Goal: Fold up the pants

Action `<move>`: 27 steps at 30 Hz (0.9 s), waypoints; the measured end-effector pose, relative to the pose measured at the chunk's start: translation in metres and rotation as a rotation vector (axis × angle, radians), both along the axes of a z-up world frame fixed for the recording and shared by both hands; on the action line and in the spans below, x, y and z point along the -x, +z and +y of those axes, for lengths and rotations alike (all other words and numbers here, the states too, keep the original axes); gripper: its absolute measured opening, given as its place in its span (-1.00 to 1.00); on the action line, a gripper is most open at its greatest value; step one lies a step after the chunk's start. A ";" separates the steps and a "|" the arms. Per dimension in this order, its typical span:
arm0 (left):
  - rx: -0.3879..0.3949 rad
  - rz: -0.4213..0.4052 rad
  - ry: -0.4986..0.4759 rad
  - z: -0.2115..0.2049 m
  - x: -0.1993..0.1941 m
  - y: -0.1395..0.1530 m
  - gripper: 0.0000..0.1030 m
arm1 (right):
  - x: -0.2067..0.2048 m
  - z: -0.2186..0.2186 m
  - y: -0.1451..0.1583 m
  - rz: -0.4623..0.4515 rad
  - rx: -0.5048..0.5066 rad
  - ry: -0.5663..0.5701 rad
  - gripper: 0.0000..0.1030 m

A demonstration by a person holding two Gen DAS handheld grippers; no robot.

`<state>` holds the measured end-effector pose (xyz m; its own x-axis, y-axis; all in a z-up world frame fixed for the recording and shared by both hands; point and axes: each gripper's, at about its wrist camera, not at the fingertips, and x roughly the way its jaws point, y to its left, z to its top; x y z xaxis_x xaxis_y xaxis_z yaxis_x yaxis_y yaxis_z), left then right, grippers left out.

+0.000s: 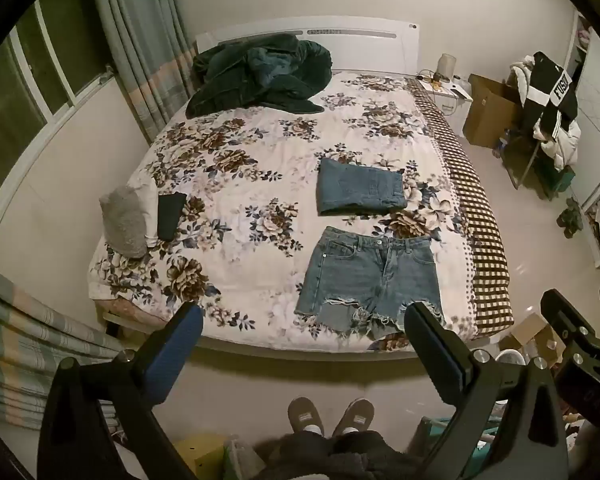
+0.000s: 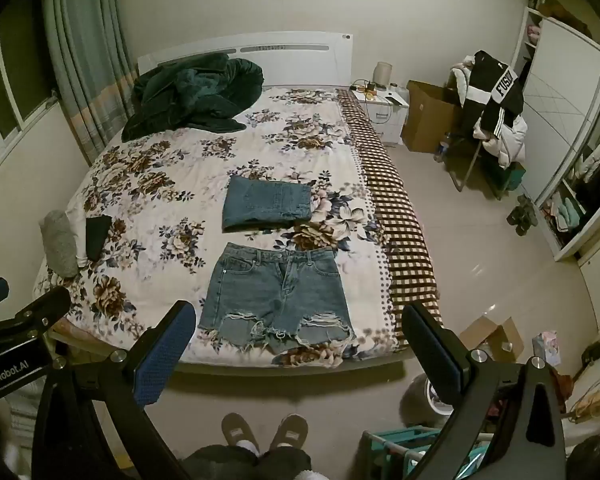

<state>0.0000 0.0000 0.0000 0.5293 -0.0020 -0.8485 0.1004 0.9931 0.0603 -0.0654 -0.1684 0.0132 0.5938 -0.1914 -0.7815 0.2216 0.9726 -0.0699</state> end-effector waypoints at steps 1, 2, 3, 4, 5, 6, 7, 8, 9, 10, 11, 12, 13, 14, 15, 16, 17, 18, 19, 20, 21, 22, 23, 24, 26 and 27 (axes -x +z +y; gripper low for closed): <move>0.004 0.003 -0.001 0.000 0.000 0.000 1.00 | 0.000 0.000 0.000 -0.005 0.002 -0.002 1.00; 0.005 0.005 -0.001 0.000 0.000 0.000 1.00 | 0.000 0.000 0.000 -0.005 -0.001 -0.003 1.00; 0.007 0.006 -0.001 0.000 0.000 0.000 1.00 | 0.000 0.000 0.001 -0.005 -0.001 -0.003 1.00; 0.005 0.004 -0.002 0.000 0.000 0.000 1.00 | 0.001 0.000 0.001 -0.006 -0.001 -0.003 1.00; 0.002 0.003 0.000 0.000 0.000 0.000 1.00 | -0.001 0.000 0.001 0.006 -0.004 -0.005 1.00; -0.001 0.001 0.000 0.000 0.000 0.000 1.00 | -0.001 0.000 0.001 0.006 -0.005 -0.005 1.00; -0.001 0.001 0.000 0.000 0.000 0.000 1.00 | -0.001 0.000 0.000 0.008 -0.005 -0.002 1.00; -0.002 0.001 0.000 0.000 0.000 0.000 1.00 | -0.001 0.000 0.000 0.008 -0.006 -0.002 1.00; -0.002 0.001 0.000 0.000 0.000 0.000 1.00 | -0.001 0.000 0.000 0.008 -0.005 -0.003 1.00; -0.001 0.002 -0.001 0.000 0.000 0.000 1.00 | -0.002 0.000 0.000 0.011 -0.005 -0.003 1.00; -0.004 0.002 0.000 0.000 0.000 0.000 1.00 | -0.002 0.000 0.001 0.011 -0.007 -0.002 1.00; -0.003 0.002 -0.001 0.000 0.000 0.000 1.00 | -0.002 0.000 0.001 0.011 -0.006 -0.002 1.00; -0.002 0.002 0.000 0.000 0.000 0.000 1.00 | -0.002 0.000 0.001 0.010 -0.006 -0.002 1.00; -0.001 0.003 0.000 0.000 0.000 0.000 1.00 | -0.002 0.000 0.002 0.010 -0.005 -0.001 1.00; 0.000 0.003 -0.001 0.000 0.000 0.000 1.00 | -0.002 -0.001 0.002 0.010 -0.007 0.000 1.00; 0.000 0.002 -0.001 0.000 0.000 0.000 1.00 | -0.002 -0.001 0.002 0.010 -0.006 -0.001 1.00; 0.001 0.001 -0.001 0.000 0.000 0.000 1.00 | -0.002 -0.001 0.002 0.010 -0.007 -0.001 1.00; 0.002 -0.001 -0.002 0.000 0.000 0.000 1.00 | -0.003 -0.001 0.003 0.010 -0.006 -0.001 1.00; 0.003 -0.002 -0.002 0.000 0.000 0.000 1.00 | -0.003 -0.001 0.003 0.010 -0.007 -0.001 1.00; 0.003 -0.003 -0.001 0.000 0.000 0.000 1.00 | -0.003 -0.001 0.003 0.010 -0.007 -0.002 1.00; 0.002 -0.001 -0.001 0.000 0.000 0.000 1.00 | -0.003 -0.001 0.003 0.010 -0.006 -0.002 1.00; 0.002 -0.001 -0.003 0.000 0.000 0.000 1.00 | -0.002 -0.001 0.004 0.010 -0.005 -0.001 1.00; 0.002 -0.002 -0.002 0.000 0.000 0.000 1.00 | -0.002 -0.001 0.004 0.010 -0.006 -0.002 1.00; 0.002 -0.002 -0.002 0.000 0.000 0.000 1.00 | -0.002 -0.001 0.004 0.010 -0.006 -0.002 1.00; 0.007 -0.001 -0.004 -0.002 -0.002 0.003 1.00 | -0.002 -0.001 0.004 0.009 -0.007 -0.001 1.00; 0.007 -0.001 -0.003 -0.003 -0.003 0.005 1.00 | -0.002 -0.001 0.004 0.011 -0.006 -0.001 1.00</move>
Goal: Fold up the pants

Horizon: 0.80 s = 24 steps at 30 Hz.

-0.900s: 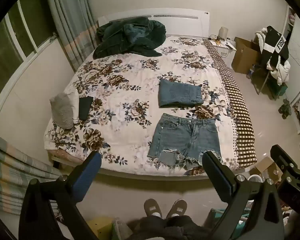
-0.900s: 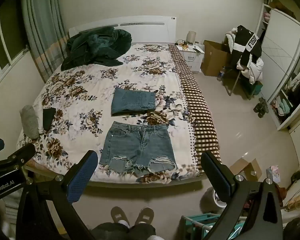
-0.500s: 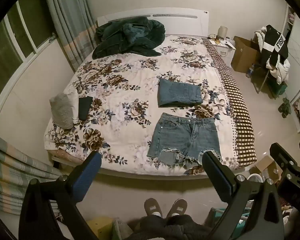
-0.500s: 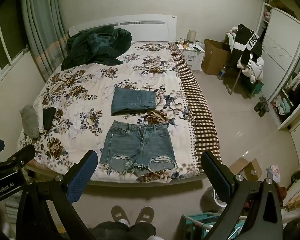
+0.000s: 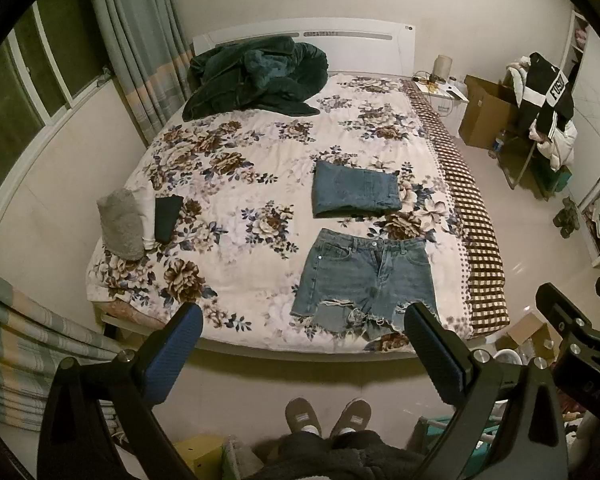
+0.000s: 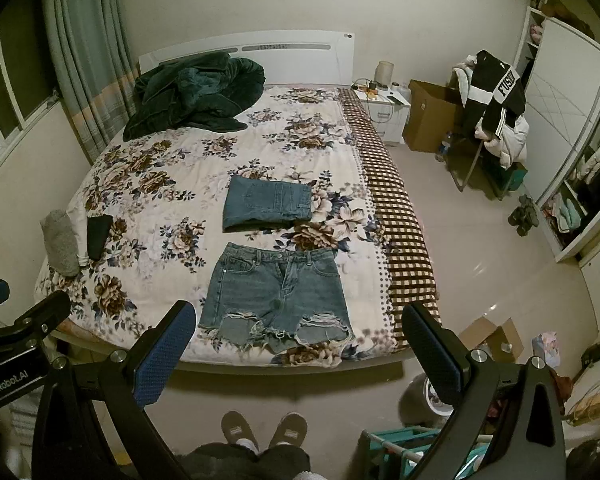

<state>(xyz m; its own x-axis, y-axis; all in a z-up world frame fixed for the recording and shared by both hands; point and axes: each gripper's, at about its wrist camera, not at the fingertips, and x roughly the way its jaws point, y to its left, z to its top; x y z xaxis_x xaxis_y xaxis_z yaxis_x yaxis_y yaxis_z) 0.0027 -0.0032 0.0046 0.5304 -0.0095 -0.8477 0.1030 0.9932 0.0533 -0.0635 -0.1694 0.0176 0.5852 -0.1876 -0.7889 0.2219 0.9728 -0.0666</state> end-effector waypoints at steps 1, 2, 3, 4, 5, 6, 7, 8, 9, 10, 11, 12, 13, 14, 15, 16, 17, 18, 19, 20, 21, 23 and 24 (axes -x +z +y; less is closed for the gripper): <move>0.000 -0.001 -0.001 0.001 0.002 0.002 1.00 | 0.000 0.000 0.000 0.000 -0.001 0.000 1.00; 0.001 0.000 -0.002 0.001 0.001 0.002 1.00 | 0.000 0.000 0.001 0.000 -0.002 -0.001 1.00; 0.001 -0.001 -0.002 0.000 0.001 0.007 1.00 | 0.000 0.000 0.001 0.000 -0.001 -0.001 1.00; 0.002 -0.001 -0.002 0.000 0.001 0.007 1.00 | 0.001 0.000 0.001 0.001 -0.001 0.000 1.00; 0.003 -0.002 -0.002 0.000 0.001 0.007 1.00 | 0.001 0.000 0.001 0.000 -0.002 -0.001 1.00; 0.003 -0.002 -0.003 0.001 0.000 0.010 1.00 | 0.001 0.000 0.002 0.000 -0.003 -0.001 1.00; 0.003 -0.002 -0.002 0.001 0.000 0.011 1.00 | 0.001 0.000 0.001 0.000 -0.001 -0.001 1.00; 0.004 -0.002 -0.002 0.001 0.000 0.011 1.00 | 0.002 0.000 0.002 0.000 0.000 0.000 1.00; 0.004 -0.003 -0.002 0.001 0.001 0.010 1.00 | 0.002 0.000 0.002 0.000 0.000 0.000 1.00; 0.004 -0.003 -0.002 0.001 0.000 0.012 1.00 | 0.002 0.000 0.002 -0.001 -0.001 -0.002 1.00; 0.002 -0.004 -0.002 0.001 0.001 0.011 1.00 | 0.002 0.000 0.002 -0.001 0.000 -0.002 1.00; 0.002 -0.005 -0.003 0.000 0.000 0.011 1.00 | 0.003 0.001 0.002 -0.001 0.001 -0.001 1.00; 0.002 -0.005 -0.002 0.001 0.001 0.010 1.00 | 0.003 0.000 0.002 0.000 0.000 -0.001 1.00; 0.003 -0.005 -0.001 0.001 0.001 0.010 1.00 | 0.003 0.001 0.002 -0.001 -0.001 -0.002 1.00; 0.004 -0.005 -0.001 0.001 0.001 0.010 1.00 | 0.003 0.001 0.003 0.000 -0.002 -0.001 1.00; 0.005 -0.005 -0.001 0.001 0.001 0.012 1.00 | 0.003 0.001 0.003 0.001 -0.001 0.000 1.00; 0.002 -0.006 -0.001 0.001 0.001 0.011 1.00 | 0.004 0.002 0.003 0.001 0.000 0.001 1.00; 0.003 -0.007 -0.001 0.001 0.001 0.012 1.00 | 0.004 0.002 0.004 0.000 -0.001 0.001 1.00; 0.005 -0.008 -0.001 0.001 0.001 0.012 1.00 | 0.004 0.002 0.003 0.000 -0.001 0.001 1.00; 0.003 -0.007 -0.002 0.001 0.001 0.011 1.00 | 0.004 0.002 0.004 0.000 0.000 0.000 1.00; 0.002 -0.008 -0.001 0.001 0.001 0.011 1.00 | 0.004 0.002 0.004 0.000 0.000 -0.001 1.00; 0.005 -0.007 -0.002 0.001 0.001 0.011 1.00 | 0.005 0.003 0.005 -0.001 -0.001 -0.002 1.00; 0.005 -0.007 -0.002 0.001 0.000 0.012 1.00 | 0.004 0.003 0.004 0.000 0.002 -0.001 1.00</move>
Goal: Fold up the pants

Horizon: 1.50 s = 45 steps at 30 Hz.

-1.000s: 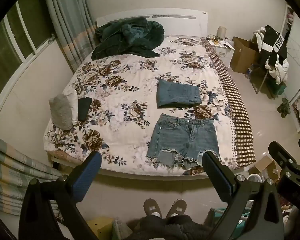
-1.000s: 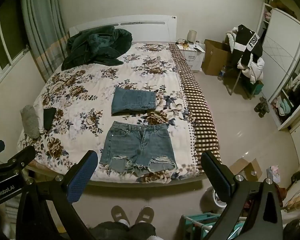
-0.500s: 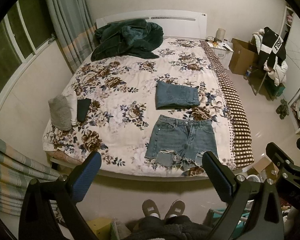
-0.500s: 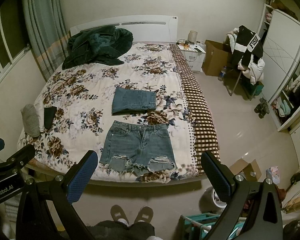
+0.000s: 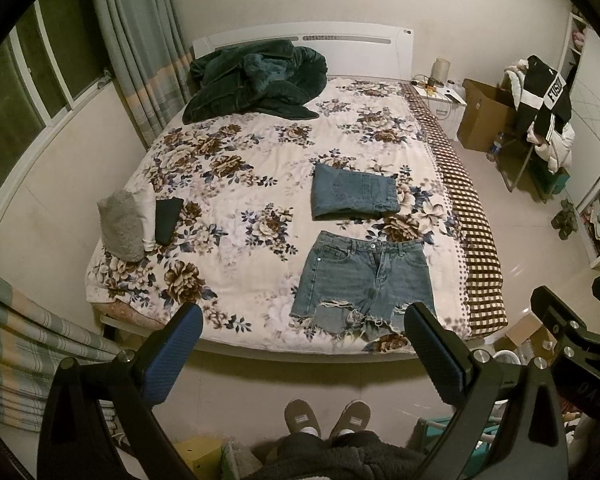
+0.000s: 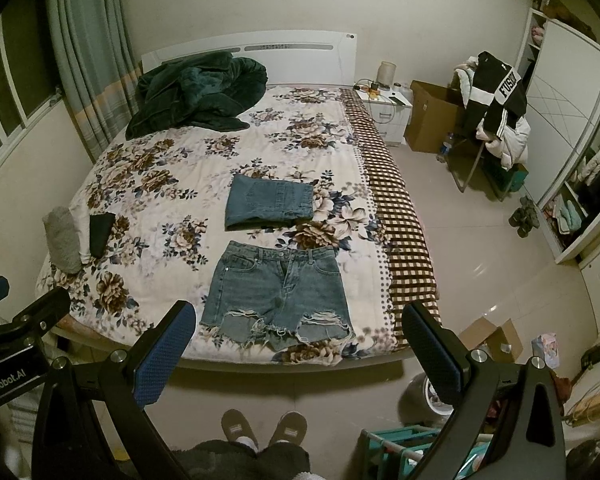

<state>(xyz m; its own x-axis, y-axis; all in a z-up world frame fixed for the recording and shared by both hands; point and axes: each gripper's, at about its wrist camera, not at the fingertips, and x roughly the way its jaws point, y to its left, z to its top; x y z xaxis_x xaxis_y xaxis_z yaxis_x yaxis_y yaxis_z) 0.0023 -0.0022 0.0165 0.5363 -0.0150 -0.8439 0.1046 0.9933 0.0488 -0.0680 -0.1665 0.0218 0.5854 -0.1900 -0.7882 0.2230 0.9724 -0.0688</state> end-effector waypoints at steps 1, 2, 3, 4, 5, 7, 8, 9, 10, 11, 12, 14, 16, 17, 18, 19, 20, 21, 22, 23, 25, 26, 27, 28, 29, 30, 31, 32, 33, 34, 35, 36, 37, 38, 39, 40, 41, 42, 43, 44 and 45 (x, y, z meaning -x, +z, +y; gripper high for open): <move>-0.002 -0.001 0.000 0.000 0.001 -0.001 1.00 | 0.000 0.000 0.000 0.001 -0.002 0.001 1.00; 0.000 -0.002 -0.001 0.000 0.000 -0.001 1.00 | 0.000 0.000 0.000 0.001 -0.004 0.001 1.00; -0.001 -0.001 -0.002 0.000 0.000 -0.001 1.00 | 0.000 0.000 0.000 0.000 -0.002 0.000 1.00; -0.001 -0.002 -0.001 0.000 0.001 -0.001 1.00 | 0.000 -0.001 0.000 0.000 0.000 0.001 1.00; -0.001 -0.002 -0.001 0.000 0.001 -0.001 1.00 | 0.002 0.001 0.002 0.001 0.000 0.001 1.00; 0.001 -0.001 -0.001 0.000 0.000 0.001 1.00 | 0.002 0.001 0.002 0.000 0.002 0.001 1.00; 0.000 -0.002 -0.001 0.000 0.001 0.000 1.00 | 0.002 0.002 0.003 0.000 0.003 0.001 1.00; 0.000 -0.004 -0.002 0.000 0.001 -0.001 1.00 | 0.002 0.001 0.002 0.000 0.000 0.001 1.00; 0.000 -0.003 -0.001 0.000 0.001 -0.001 1.00 | 0.002 0.001 0.002 0.000 0.000 0.001 1.00; 0.001 -0.003 0.000 0.000 0.001 -0.001 1.00 | 0.002 0.001 0.002 0.000 0.001 0.002 1.00; 0.001 -0.005 0.000 0.000 0.001 -0.001 1.00 | 0.002 0.001 0.003 0.000 0.001 0.002 1.00; 0.000 -0.004 -0.001 0.000 0.001 -0.001 1.00 | 0.002 0.001 0.002 -0.001 0.001 0.001 1.00; 0.001 -0.005 0.000 0.000 0.001 -0.001 1.00 | 0.002 0.001 0.003 -0.001 0.001 0.001 1.00; 0.000 -0.005 -0.001 0.000 0.001 -0.001 1.00 | 0.002 0.001 0.003 -0.001 0.001 0.001 1.00; 0.001 -0.005 -0.001 0.001 0.001 -0.001 1.00 | 0.002 0.002 0.003 0.000 0.001 0.001 1.00; 0.003 -0.005 -0.001 0.001 0.001 -0.001 1.00 | 0.002 0.002 0.003 0.000 0.002 0.001 1.00; 0.001 -0.005 -0.001 0.000 0.001 -0.001 1.00 | 0.002 0.002 0.003 0.000 0.002 0.001 1.00; 0.000 -0.006 -0.001 0.000 0.002 -0.001 1.00 | 0.002 0.002 0.003 0.000 0.001 0.001 1.00; 0.002 -0.005 -0.001 0.001 0.002 -0.001 1.00 | 0.002 0.002 0.003 0.000 0.002 0.001 1.00; 0.003 -0.006 -0.002 0.001 0.002 -0.001 1.00 | 0.002 0.002 0.003 0.001 0.003 0.001 1.00; 0.001 -0.006 -0.002 0.001 0.002 -0.001 1.00 | 0.002 0.002 0.003 0.000 0.001 0.001 1.00; 0.003 -0.006 -0.001 0.001 0.002 -0.001 1.00 | 0.002 0.002 0.003 -0.001 0.002 0.001 1.00; 0.003 -0.006 -0.001 0.001 0.002 -0.001 1.00 | 0.002 0.002 0.003 0.000 0.003 0.002 1.00; 0.003 -0.004 -0.001 0.000 0.002 0.001 1.00 | 0.002 0.002 0.003 0.000 0.002 0.001 1.00; 0.003 -0.006 -0.001 0.001 0.002 -0.001 1.00 | 0.002 0.002 0.003 -0.001 0.002 0.001 1.00; 0.003 -0.007 -0.001 0.001 0.002 -0.002 1.00 | 0.002 0.002 0.003 -0.001 0.002 0.000 1.00; 0.004 -0.007 -0.001 0.001 0.002 0.000 1.00 | 0.003 0.002 0.003 0.000 0.002 0.001 1.00; 0.003 -0.007 -0.001 0.001 0.002 -0.001 1.00 | 0.002 0.002 0.003 0.000 0.002 0.001 1.00; 0.003 -0.007 -0.001 0.001 0.002 -0.002 1.00 | 0.003 0.002 0.003 0.001 0.002 0.001 1.00; 0.004 -0.007 -0.001 0.000 0.002 0.000 1.00 | 0.003 0.002 0.003 0.002 0.002 0.001 1.00; 0.004 -0.007 -0.001 0.001 0.002 -0.002 1.00 | 0.002 0.005 0.009 0.003 0.002 0.003 1.00; 0.003 -0.007 -0.002 0.001 0.002 -0.002 1.00 | 0.002 0.005 0.010 0.004 0.000 0.002 1.00; 0.004 -0.006 -0.002 0.001 0.002 -0.002 1.00 | 0.002 0.003 0.008 0.007 0.000 0.002 1.00; 0.005 -0.004 -0.003 -0.002 0.000 0.001 1.00 | 0.002 0.003 0.008 0.009 -0.001 0.001 1.00; 0.005 -0.004 -0.004 -0.003 0.000 0.003 1.00 | 0.004 0.002 0.006 0.011 -0.003 0.000 1.00; 0.005 -0.002 -0.004 -0.003 0.000 0.003 1.00 | 0.005 0.001 0.006 0.014 -0.005 -0.002 1.00; 0.006 0.001 -0.006 -0.004 0.000 0.005 1.00 | 0.005 0.003 0.004 0.017 -0.005 0.000 1.00; 0.006 0.003 -0.008 -0.005 -0.001 0.007 1.00 | 0.005 0.003 0.001 0.021 -0.007 -0.002 1.00; 0.006 0.004 -0.008 -0.015 -0.003 0.007 1.00 | 0.005 0.002 -0.001 0.024 -0.010 -0.005 1.00; 0.006 0.008 -0.012 -0.019 -0.005 0.006 1.00 | 0.002 0.001 -0.005 0.028 -0.012 -0.007 1.00; 0.005 0.011 -0.014 -0.021 -0.008 0.006 1.00 | 0.001 0.000 -0.007 0.033 -0.016 -0.013 1.00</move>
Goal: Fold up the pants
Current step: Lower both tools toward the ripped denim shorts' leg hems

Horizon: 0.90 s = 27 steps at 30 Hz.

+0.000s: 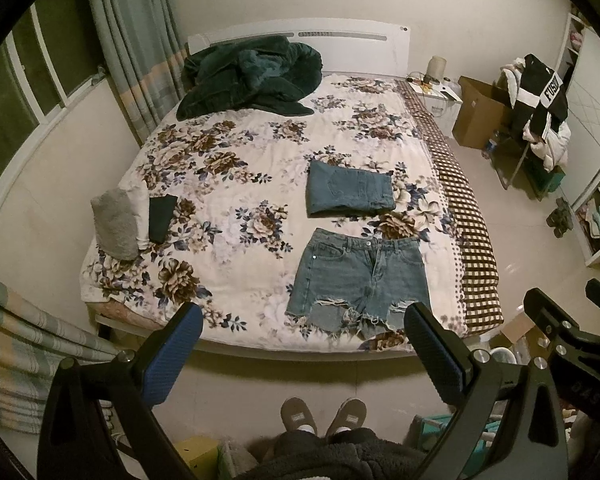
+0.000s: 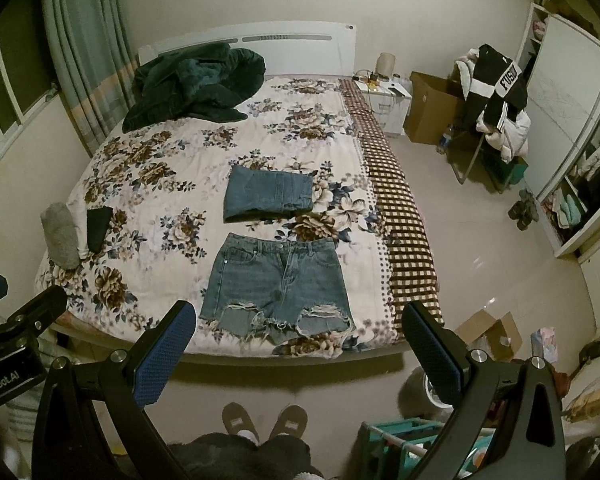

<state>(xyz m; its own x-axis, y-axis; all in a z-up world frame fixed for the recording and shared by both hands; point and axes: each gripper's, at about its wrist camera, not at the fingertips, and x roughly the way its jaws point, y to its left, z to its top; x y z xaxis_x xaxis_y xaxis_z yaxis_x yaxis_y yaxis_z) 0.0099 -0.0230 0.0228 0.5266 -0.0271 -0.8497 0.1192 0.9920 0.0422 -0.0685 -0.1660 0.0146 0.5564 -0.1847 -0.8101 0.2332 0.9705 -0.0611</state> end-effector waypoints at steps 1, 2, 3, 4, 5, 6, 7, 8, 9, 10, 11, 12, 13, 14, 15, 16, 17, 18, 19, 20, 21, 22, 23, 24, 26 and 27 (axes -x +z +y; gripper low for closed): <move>-0.002 -0.003 -0.001 -0.002 -0.003 0.000 1.00 | -0.006 0.000 -0.004 0.004 -0.003 -0.004 1.00; -0.009 -0.010 0.001 0.002 -0.007 -0.007 1.00 | -0.009 -0.002 -0.007 0.009 -0.009 -0.008 1.00; -0.019 -0.012 0.003 0.003 -0.013 -0.011 1.00 | -0.013 -0.005 -0.011 0.015 -0.013 -0.018 1.00; -0.025 -0.016 0.006 0.002 -0.019 -0.017 1.00 | -0.019 -0.006 -0.015 0.019 -0.015 -0.025 1.00; -0.034 -0.031 0.010 0.005 -0.029 -0.024 1.00 | -0.025 -0.009 -0.020 0.026 -0.022 -0.032 1.00; -0.053 -0.044 0.016 0.003 -0.037 -0.029 1.00 | -0.033 -0.014 -0.027 0.036 -0.032 -0.040 1.00; -0.064 -0.055 0.015 0.000 -0.046 -0.034 1.00 | -0.042 -0.018 -0.035 0.049 -0.039 -0.049 1.00; -0.072 -0.064 0.013 0.001 -0.054 -0.041 1.00 | -0.051 -0.025 -0.043 0.059 -0.056 -0.057 1.00; -0.082 -0.065 0.014 0.002 -0.063 -0.049 1.00 | -0.062 -0.029 -0.051 0.063 -0.069 -0.063 1.00; -0.084 -0.058 0.007 -0.002 -0.072 -0.057 1.00 | -0.072 -0.035 -0.060 0.072 -0.070 -0.072 1.00; -0.083 -0.049 0.000 -0.002 -0.078 -0.065 1.00 | -0.082 -0.041 -0.070 0.086 -0.070 -0.082 1.00; -0.086 -0.036 -0.001 -0.004 -0.086 -0.075 1.00 | -0.092 -0.048 -0.081 0.095 -0.080 -0.087 1.00; -0.086 -0.025 -0.002 -0.006 -0.094 -0.083 1.00 | -0.103 -0.053 -0.091 0.109 -0.084 -0.094 1.00; -0.089 -0.013 -0.004 -0.011 -0.102 -0.094 1.00 | -0.114 -0.060 -0.102 0.128 -0.097 -0.097 1.00; -0.100 0.002 -0.002 -0.015 -0.111 -0.105 1.00 | -0.126 -0.069 -0.114 0.143 -0.118 -0.090 1.00; -0.111 0.022 0.002 -0.022 -0.120 -0.117 1.00 | -0.138 -0.076 -0.125 0.154 -0.131 -0.086 1.00; -0.117 0.039 0.005 -0.026 -0.128 -0.128 1.00 | -0.149 -0.085 -0.136 0.167 -0.146 -0.083 1.00; -0.126 0.055 0.008 -0.034 -0.136 -0.139 1.00 | -0.162 -0.096 -0.150 0.183 -0.167 -0.074 1.00; -0.131 0.066 0.011 -0.037 -0.142 -0.146 1.00 | -0.177 -0.109 -0.166 0.201 -0.187 -0.065 1.00; -0.132 0.086 0.021 -0.045 -0.152 -0.158 1.00 | -0.190 -0.121 -0.179 0.219 -0.203 -0.058 1.00; -0.127 0.102 0.032 -0.052 -0.159 -0.168 1.00 | -0.203 -0.130 -0.192 0.234 -0.215 -0.054 1.00; -0.125 0.121 0.050 -0.060 -0.166 -0.181 1.00 | -0.216 -0.143 -0.205 0.252 -0.227 -0.051 1.00; -0.126 0.136 0.067 -0.067 -0.173 -0.192 1.00 | -0.231 -0.157 -0.219 0.273 -0.244 -0.045 1.00; -0.123 0.150 0.080 -0.076 -0.179 -0.203 1.00 | -0.250 -0.175 -0.238 0.298 -0.269 -0.025 1.00; -0.126 0.182 0.112 -0.101 -0.190 -0.233 1.00 | -0.278 -0.202 -0.262 0.325 -0.282 -0.003 1.00; -0.129 0.197 0.125 -0.111 -0.194 -0.245 1.00 | -0.296 -0.218 -0.278 0.344 -0.289 0.020 1.00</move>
